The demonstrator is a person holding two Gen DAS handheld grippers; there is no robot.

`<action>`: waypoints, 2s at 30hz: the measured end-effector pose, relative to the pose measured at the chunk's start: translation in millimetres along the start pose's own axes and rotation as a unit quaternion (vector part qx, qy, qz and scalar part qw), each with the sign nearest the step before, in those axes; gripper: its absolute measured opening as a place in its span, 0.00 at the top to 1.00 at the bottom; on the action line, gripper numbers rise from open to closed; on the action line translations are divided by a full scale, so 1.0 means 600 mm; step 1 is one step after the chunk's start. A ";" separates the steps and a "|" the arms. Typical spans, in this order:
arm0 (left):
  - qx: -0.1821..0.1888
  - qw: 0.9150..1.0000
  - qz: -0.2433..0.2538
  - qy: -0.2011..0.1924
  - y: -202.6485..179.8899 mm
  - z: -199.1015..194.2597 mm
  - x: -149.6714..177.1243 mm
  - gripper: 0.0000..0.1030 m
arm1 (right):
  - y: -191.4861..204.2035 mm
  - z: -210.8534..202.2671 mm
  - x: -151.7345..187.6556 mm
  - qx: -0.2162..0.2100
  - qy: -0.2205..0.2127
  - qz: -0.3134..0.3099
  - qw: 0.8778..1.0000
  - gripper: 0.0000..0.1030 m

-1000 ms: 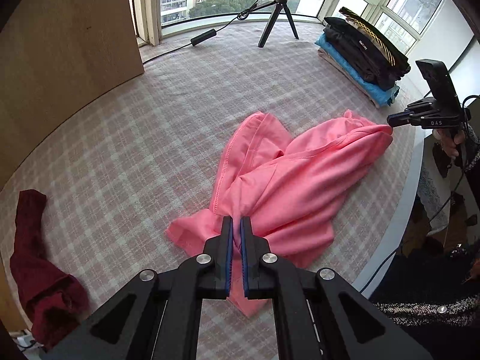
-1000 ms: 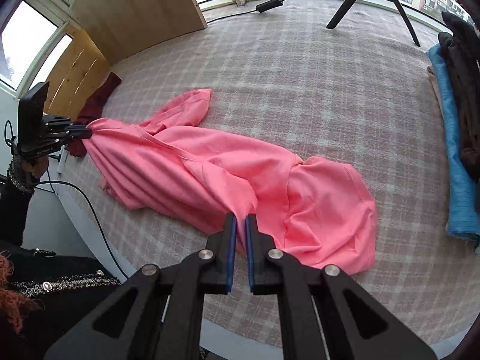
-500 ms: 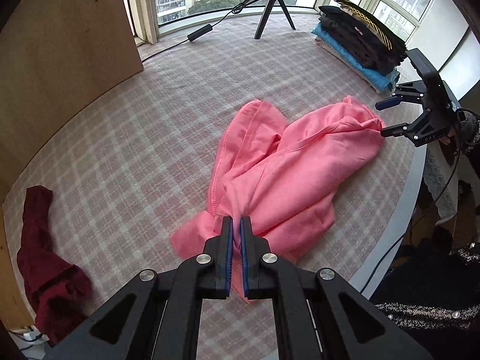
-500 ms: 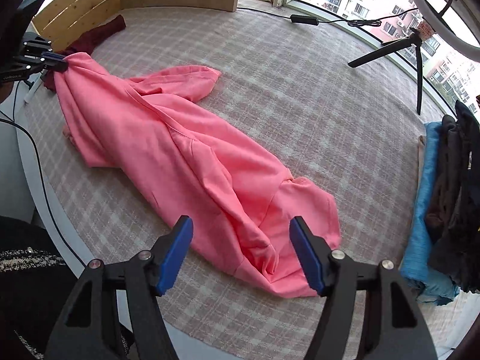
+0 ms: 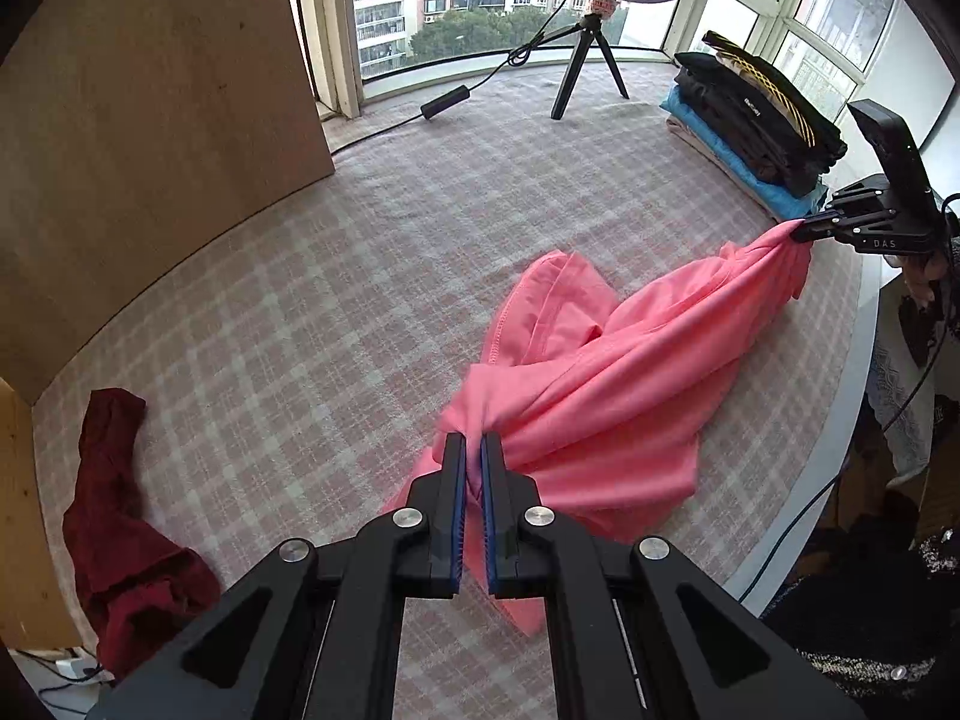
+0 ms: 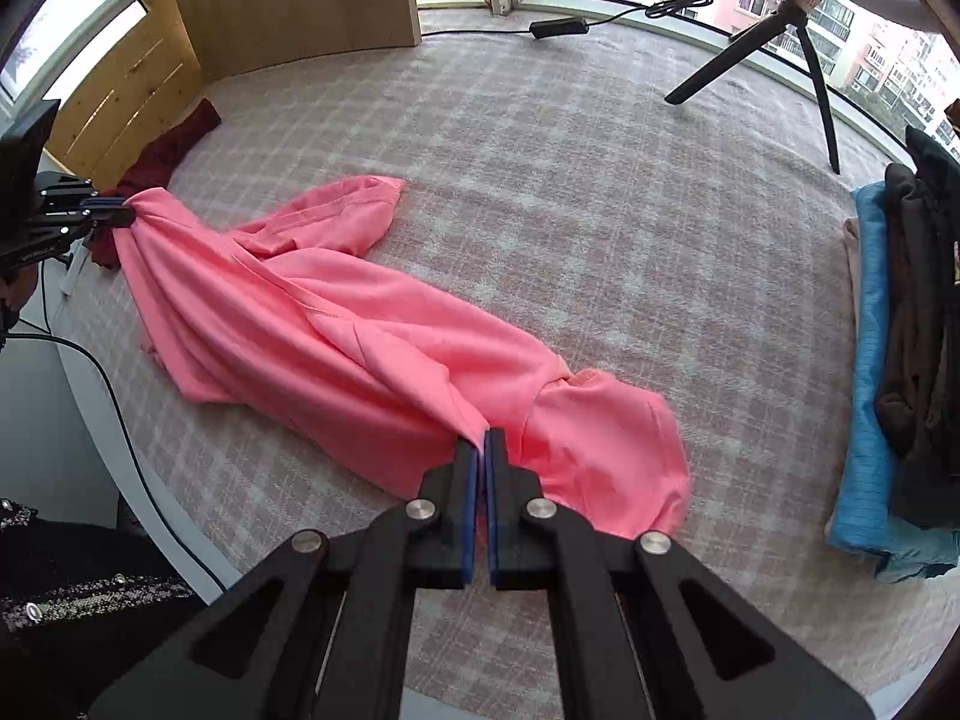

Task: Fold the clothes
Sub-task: 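Lift the pink shirt high with both grippers and shake it out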

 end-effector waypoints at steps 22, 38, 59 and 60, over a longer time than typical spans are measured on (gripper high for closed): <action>-0.201 0.966 0.035 -0.160 0.082 -0.419 -0.107 0.96 | 0.207 -0.306 -0.199 0.026 -0.174 -0.089 0.980 0.65; -0.150 0.965 -0.214 0.029 0.317 -0.181 0.359 0.96 | 0.545 0.251 -0.199 -0.119 0.014 -0.241 0.963 0.65; -0.226 0.958 -0.148 -0.101 0.384 -0.354 0.118 0.96 | 0.412 -0.095 -0.392 0.020 -0.179 -0.181 0.967 0.98; -0.225 0.957 -0.136 -0.122 0.374 -0.385 0.086 0.96 | 0.390 -0.163 -0.407 0.032 -0.211 -0.165 0.963 0.98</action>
Point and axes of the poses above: each gripper's, at about its wrist camera, not at the fingertips, and z roughly the way its jaws point, y to its left, x to its underside, the point moved 10 cm from there along z, roughly the way its jaws point, and after that the axes turned 1 degree about -x, right-handed, at the moved point
